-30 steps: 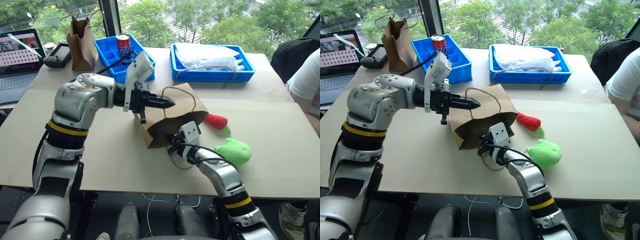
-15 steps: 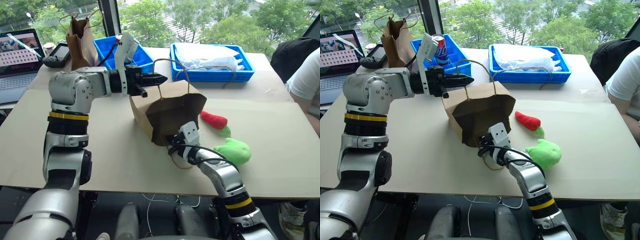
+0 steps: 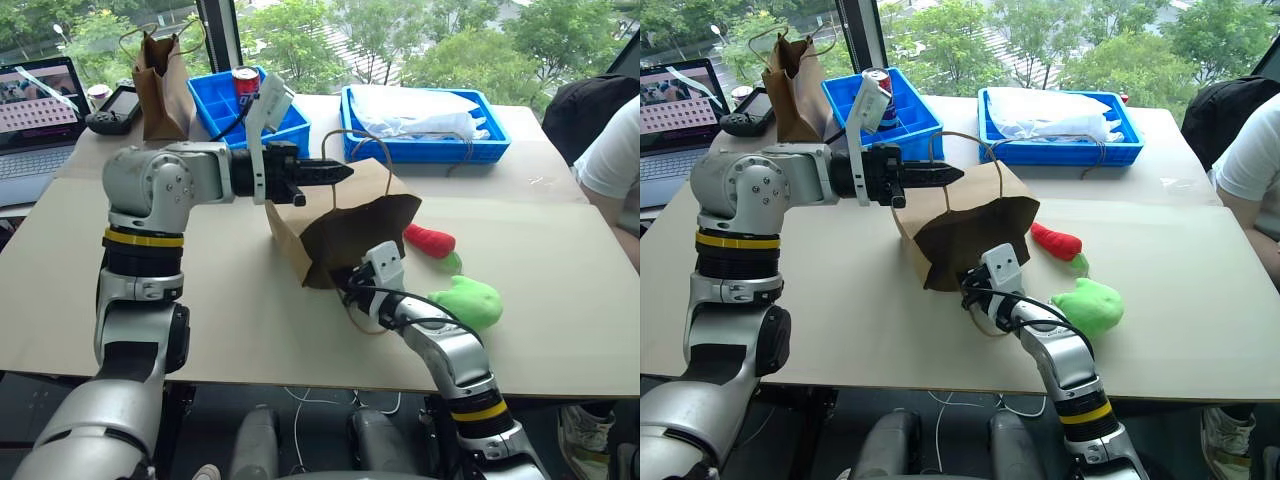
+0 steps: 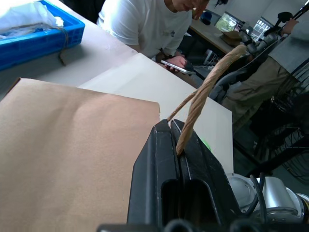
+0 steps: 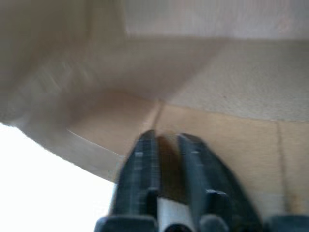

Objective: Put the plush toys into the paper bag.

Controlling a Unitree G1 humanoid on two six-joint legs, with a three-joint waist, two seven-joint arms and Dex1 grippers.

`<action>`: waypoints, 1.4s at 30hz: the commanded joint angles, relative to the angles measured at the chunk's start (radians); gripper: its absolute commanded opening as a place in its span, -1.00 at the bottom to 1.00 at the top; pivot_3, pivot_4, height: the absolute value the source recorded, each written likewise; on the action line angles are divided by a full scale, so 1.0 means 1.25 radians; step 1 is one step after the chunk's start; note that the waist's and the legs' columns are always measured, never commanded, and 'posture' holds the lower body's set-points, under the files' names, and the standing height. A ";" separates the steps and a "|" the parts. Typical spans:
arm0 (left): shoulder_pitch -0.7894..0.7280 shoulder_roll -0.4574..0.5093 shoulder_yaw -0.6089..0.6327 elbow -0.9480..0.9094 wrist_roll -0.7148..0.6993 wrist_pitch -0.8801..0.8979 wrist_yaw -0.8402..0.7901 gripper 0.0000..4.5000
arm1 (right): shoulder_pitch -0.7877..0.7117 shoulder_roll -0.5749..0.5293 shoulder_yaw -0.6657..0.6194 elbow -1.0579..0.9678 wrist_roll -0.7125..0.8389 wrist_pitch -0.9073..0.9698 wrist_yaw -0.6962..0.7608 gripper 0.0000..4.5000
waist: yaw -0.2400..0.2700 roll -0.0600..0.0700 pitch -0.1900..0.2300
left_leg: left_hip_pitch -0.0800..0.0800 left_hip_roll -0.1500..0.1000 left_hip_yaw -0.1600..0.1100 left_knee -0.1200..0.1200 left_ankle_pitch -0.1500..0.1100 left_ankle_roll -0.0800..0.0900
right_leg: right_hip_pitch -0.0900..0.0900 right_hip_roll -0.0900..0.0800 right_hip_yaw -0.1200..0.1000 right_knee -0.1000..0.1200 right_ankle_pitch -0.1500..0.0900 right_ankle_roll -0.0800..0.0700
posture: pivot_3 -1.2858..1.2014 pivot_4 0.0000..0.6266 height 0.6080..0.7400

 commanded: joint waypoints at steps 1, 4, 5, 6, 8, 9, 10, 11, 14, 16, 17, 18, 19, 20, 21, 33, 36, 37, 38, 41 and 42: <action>0.014 0.020 -0.033 -0.056 -0.015 -0.017 -0.046 -1.00 | -0.020 -0.024 -0.067 -0.133 0.050 0.061 -0.002 0.13 | 0.000 0.000 0.000 | 0.000 0.000 0.000 0.000 0.000 0.000 | 0.000 0.000 0.000 0.000 0.000 0.000 | 0.03 -0.52 0.54; 0.017 0.020 -0.035 -0.055 -0.022 -0.018 -0.053 -1.00 | -0.015 -0.083 -0.135 -0.257 0.113 0.164 0.010 0.57 | 0.001 0.001 0.000 | 0.000 0.000 0.000 0.000 0.000 0.000 | 0.000 0.000 0.000 0.000 0.000 0.000 | 0.03 -0.52 0.54; 0.017 0.021 -0.038 -0.054 -0.021 -0.021 -0.056 -1.00 | -0.012 -0.114 -0.161 -0.291 0.124 0.192 0.013 0.70 | 0.002 0.001 0.000 | 0.000 0.000 0.000 0.000 0.000 0.000 | 0.000 0.000 0.000 0.000 0.000 0.000 | 0.03 -0.52 0.54; 0.018 0.023 -0.040 -0.053 -0.019 -0.024 -0.059 -1.00 | -0.007 -0.152 -0.197 -0.321 0.132 0.220 0.016 0.89 | 0.004 0.001 0.001 | -0.001 0.000 0.000 0.000 0.000 0.000 | 0.000 0.000 0.000 0.000 0.000 0.000 | 0.03 -0.52 0.54; 0.020 0.025 -0.045 -0.052 -0.016 -0.030 -0.064 -1.00 | 0.010 -0.223 -0.300 -0.369 0.180 0.294 0.027 0.98 | 0.006 0.001 0.001 | -0.001 0.000 0.000 0.000 0.000 0.000 | 0.000 -0.001 0.000 -0.001 0.000 0.000 | 0.03 -0.52 0.54; 0.022 0.026 -0.050 -0.052 -0.014 -0.034 -0.068 -1.00 | 0.022 -0.260 -0.343 -0.384 0.194 0.326 0.035 0.98 | 0.008 0.001 0.001 | -0.001 -0.001 0.000 0.000 0.000 0.000 | 0.000 -0.001 0.000 -0.001 0.000 0.000 | 0.03 -0.52 0.54; 0.025 0.027 -0.055 -0.053 -0.013 -0.037 -0.072 -1.00 | 0.038 -0.294 -0.376 -0.391 0.202 0.357 0.040 0.98 | 0.009 0.001 0.001 | -0.001 -0.001 0.000 0.000 0.000 0.000 | 0.000 -0.001 0.000 -0.002 0.000 0.000 | 0.03 -0.52 0.54; 0.027 0.027 -0.059 -0.054 -0.012 -0.040 -0.075 -1.00 | 0.060 -0.328 -0.405 -0.394 0.208 0.387 0.047 0.98 | 0.010 0.001 0.001 | -0.001 -0.001 0.000 -0.001 0.000 0.000 | 0.001 -0.001 0.000 -0.002 0.000 0.000 | 0.03 -0.52 0.54; 0.026 0.022 -0.066 -0.052 -0.013 -0.046 -0.081 -1.00 | 0.137 -0.394 -0.439 -0.389 0.213 0.439 0.063 0.98 | 0.009 0.001 0.001 | -0.001 -0.001 0.000 -0.001 0.000 0.000 | 0.001 -0.001 0.000 -0.002 0.000 0.000 | 0.03 -0.52 0.54; 0.023 0.022 -0.076 -0.049 -0.008 -0.057 -0.087 -1.00 | 0.189 -0.404 -0.426 -0.368 0.196 0.444 0.054 0.98 | 0.006 0.001 0.001 | 0.000 -0.001 0.000 -0.001 0.000 0.000 | 0.001 -0.001 0.000 -0.002 0.000 0.000 | 0.03 -0.52 0.54; 0.022 0.022 -0.080 -0.047 -0.005 -0.063 -0.090 -1.00 | 0.209 -0.399 -0.416 -0.354 0.189 0.443 0.048 0.98 | 0.003 0.001 0.000 | -0.001 -0.001 0.000 -0.001 0.000 0.000 | 0.000 -0.001 0.000 -0.002 0.000 0.000 | 0.03 -0.52 0.54; 0.021 0.022 -0.083 -0.046 -0.004 -0.066 -0.091 -1.00 | 0.220 -0.381 -0.416 -0.341 0.189 0.448 0.034 0.98 | 0.000 0.001 0.000 | 0.000 -0.001 0.000 -0.001 0.000 0.000 | 0.001 -0.001 0.001 -0.002 0.000 0.000 | 0.03 -0.52 0.54; 0.021 0.023 -0.084 -0.045 -0.004 -0.067 -0.092 -1.00 | 0.228 -0.368 -0.414 -0.331 0.187 0.447 0.025 0.87 | -0.003 0.001 0.000 | 0.000 -0.001 0.000 -0.001 0.000 0.000 | 0.001 -0.001 0.001 -0.002 0.000 0.000 | 0.03 -0.52 0.54; 0.019 0.023 -0.085 -0.043 -0.005 -0.069 -0.092 -1.00 | 0.238 -0.367 -0.406 -0.326 0.182 0.450 0.020 0.75 | -0.004 0.001 0.000 | 0.000 -0.001 0.000 -0.001 0.000 0.000 | 0.000 -0.001 0.001 -0.002 0.000 0.000 | 0.03 -0.52 0.54; 0.018 0.024 -0.086 -0.041 -0.005 -0.070 -0.093 -1.00 | 0.250 -0.370 -0.398 -0.325 0.179 0.453 0.021 0.66 | -0.004 0.001 0.000 | 0.000 -0.001 0.000 -0.001 0.000 0.000 | 0.000 -0.001 0.001 -0.002 0.000 0.000 | 0.03 -0.52 0.54; 0.010 0.024 -0.087 -0.027 -0.004 -0.070 -0.092 -1.00 | 0.147 -0.517 -0.431 -0.389 0.233 0.405 0.130 -0.99 | -0.001 0.002 0.000 | 0.000 -0.002 -0.001 -0.001 0.000 0.000 | 0.001 -0.001 0.001 -0.002 0.000 0.000 | 0.03 -0.52 0.54; 0.010 0.021 -0.090 -0.030 -0.005 -0.071 -0.093 -1.00 | 0.016 -0.507 -0.363 -0.432 0.313 0.451 0.148 -0.99 | -0.009 0.002 0.001 | 0.000 -0.002 -0.001 -0.001 0.000 0.000 | 0.000 0.000 0.001 -0.002 0.000 0.000 | 0.03 -0.52 0.54; 0.010 0.020 -0.090 -0.030 -0.005 -0.071 -0.093 -1.00 | -0.009 -0.502 -0.341 -0.437 0.325 0.461 0.147 -0.99 | -0.010 0.002 0.001 | 0.000 -0.002 -0.002 -0.001 0.000 0.000 | 0.000 0.000 0.001 -0.002 0.000 0.000 | 0.03 -0.52 0.54; 0.010 0.017 -0.090 -0.030 -0.005 -0.070 -0.092 -1.00 | -0.039 -0.478 -0.309 -0.431 0.334 0.466 0.139 -0.99 | -0.009 0.002 0.001 | 0.000 -0.002 -0.003 -0.001 0.000 0.000 | 0.001 0.000 0.001 -0.002 0.000 0.000 | 0.03 -0.52 0.54; 0.011 0.008 -0.099 -0.033 0.000 -0.072 -0.087 -1.00 | -0.109 -0.411 -0.227 -0.389 0.323 0.460 0.103 -0.99 | -0.005 0.002 0.001 | -0.001 -0.002 -0.004 -0.001 0.000 0.000 | 0.001 0.000 0.000 -0.002 -0.001 0.000 | 0.03 -0.52 0.54; 0.009 -0.001 -0.095 -0.036 -0.005 -0.065 -0.080 -1.00 | -0.133 -0.382 -0.186 -0.365 0.305 0.451 0.091 -0.99 | -0.003 0.002 0.001 | -0.001 -0.002 -0.004 -0.001 0.000 0.000 | 0.000 0.000 0.001 -0.002 -0.001 0.000 | 0.03 -0.52 0.54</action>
